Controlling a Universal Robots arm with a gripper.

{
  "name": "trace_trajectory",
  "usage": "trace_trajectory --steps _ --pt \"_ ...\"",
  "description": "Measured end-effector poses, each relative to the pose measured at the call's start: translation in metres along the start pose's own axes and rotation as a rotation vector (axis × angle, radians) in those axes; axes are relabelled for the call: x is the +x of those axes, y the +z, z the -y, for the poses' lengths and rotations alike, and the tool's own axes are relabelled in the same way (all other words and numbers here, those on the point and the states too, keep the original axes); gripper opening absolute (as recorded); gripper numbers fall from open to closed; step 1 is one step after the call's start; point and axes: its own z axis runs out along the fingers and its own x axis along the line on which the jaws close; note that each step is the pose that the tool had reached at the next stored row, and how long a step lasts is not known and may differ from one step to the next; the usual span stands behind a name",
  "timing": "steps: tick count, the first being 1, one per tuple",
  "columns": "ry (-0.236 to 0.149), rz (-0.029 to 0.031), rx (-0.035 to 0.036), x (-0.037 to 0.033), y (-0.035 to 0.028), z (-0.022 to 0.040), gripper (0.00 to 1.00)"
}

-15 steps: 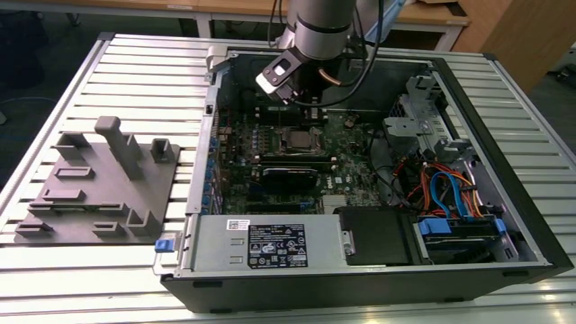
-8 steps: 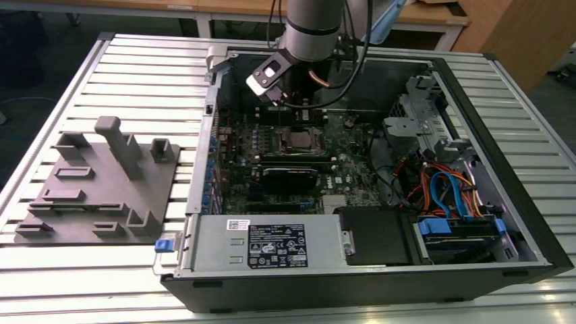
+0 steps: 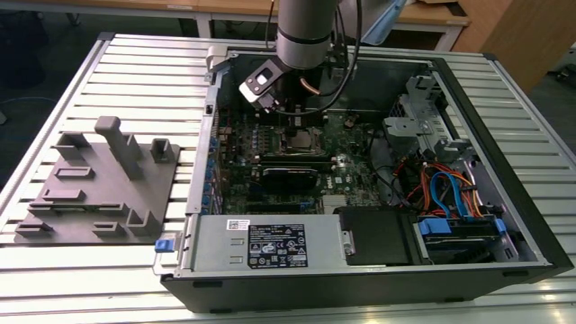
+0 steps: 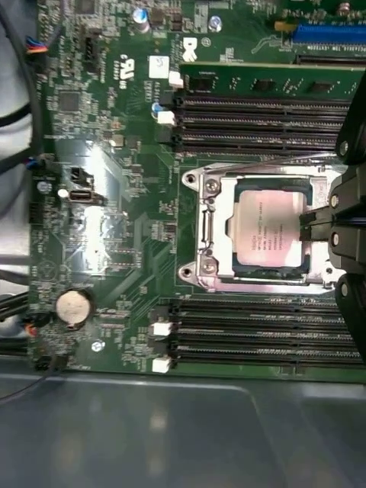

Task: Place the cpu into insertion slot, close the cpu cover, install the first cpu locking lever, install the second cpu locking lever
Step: 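Close the cpu cover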

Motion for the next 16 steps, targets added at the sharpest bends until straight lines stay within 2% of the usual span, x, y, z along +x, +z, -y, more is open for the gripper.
trace_trajectory --steps 7,16 --pt "0.0 -0.0001 -0.0001 -0.0002 0.0109 0.0033 0.11" --pt "0.0 -0.0002 -0.0001 -0.0001 0.0103 0.0064 0.11"
